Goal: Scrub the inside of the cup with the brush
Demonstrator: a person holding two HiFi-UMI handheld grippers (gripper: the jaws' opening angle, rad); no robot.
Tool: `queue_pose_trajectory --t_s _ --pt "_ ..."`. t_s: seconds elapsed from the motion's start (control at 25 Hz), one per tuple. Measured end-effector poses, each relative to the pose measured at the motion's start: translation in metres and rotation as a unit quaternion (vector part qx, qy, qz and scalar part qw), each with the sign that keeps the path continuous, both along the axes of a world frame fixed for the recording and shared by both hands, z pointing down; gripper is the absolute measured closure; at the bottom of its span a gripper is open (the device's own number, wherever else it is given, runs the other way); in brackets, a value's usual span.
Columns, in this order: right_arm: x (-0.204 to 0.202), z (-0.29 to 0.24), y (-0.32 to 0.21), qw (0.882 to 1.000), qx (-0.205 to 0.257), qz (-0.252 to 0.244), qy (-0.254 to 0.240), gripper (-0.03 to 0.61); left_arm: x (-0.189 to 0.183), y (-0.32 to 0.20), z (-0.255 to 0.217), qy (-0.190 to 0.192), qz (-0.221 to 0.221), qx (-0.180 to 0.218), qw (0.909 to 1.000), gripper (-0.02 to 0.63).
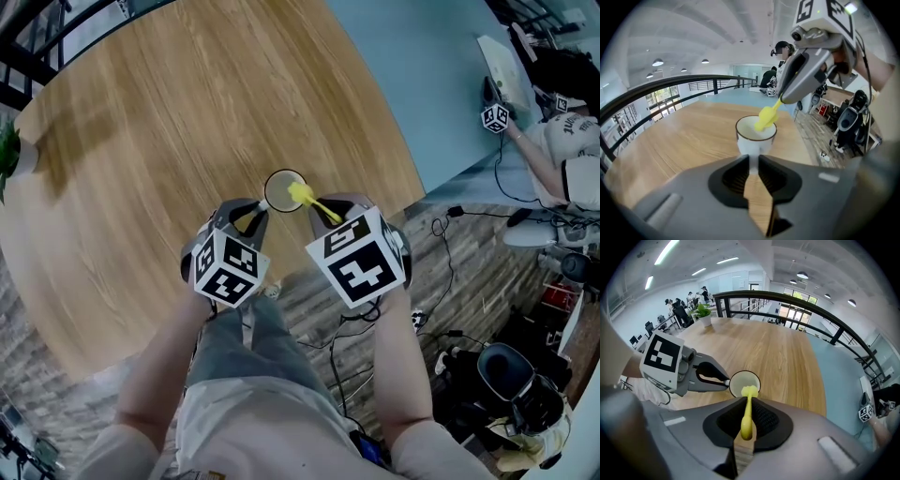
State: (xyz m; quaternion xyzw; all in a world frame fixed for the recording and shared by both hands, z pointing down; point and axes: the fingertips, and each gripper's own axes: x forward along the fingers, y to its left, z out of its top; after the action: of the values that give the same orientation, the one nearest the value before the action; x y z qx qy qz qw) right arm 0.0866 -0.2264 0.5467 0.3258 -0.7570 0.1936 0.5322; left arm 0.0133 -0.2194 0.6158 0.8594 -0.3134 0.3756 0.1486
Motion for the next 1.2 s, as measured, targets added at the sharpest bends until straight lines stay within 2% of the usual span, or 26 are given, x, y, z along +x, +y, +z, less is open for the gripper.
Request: queue_pose_trajectory --t_s 0.28,0.44,0.64,0.8,0.92,1.2 --pt "-0.006 -0.001 0.019 1.0 -0.013 0.001 -0.024 0.546 0.008 0.0 -0.002 0.0 -0.004 -0.002 1.0 0.557" --pt "-0.024 -0.004 0.02 0.999 0.004 -0.023 -0.026 0.546 0.009 -0.002 -0.002 -0.005 0.002 0.005 1.0 0.557" --pt "-0.038 -0.005 0.009 0.999 0.031 -0.028 -0.032 0.546 0.009 0.0 -0.001 -0.006 0.008 0.015 0.9998 0.558" --pt "-0.033 -0.008 -0.012 0.997 0.064 -0.015 -0.045 0.548 0.018 -0.001 0.001 -0.007 0.014 0.021 0.9997 0.56" --pt "-0.034 -0.01 -0.026 0.995 0.088 -0.002 -0.041 0.548 0.01 -0.002 0.001 -0.007 0.013 0.024 0.9996 0.56" --pt "-0.012 -0.014 -0.023 0.992 0.107 0.045 -0.04 0.546 0.005 0.003 -0.002 -0.001 0.004 0.016 0.9999 0.558"
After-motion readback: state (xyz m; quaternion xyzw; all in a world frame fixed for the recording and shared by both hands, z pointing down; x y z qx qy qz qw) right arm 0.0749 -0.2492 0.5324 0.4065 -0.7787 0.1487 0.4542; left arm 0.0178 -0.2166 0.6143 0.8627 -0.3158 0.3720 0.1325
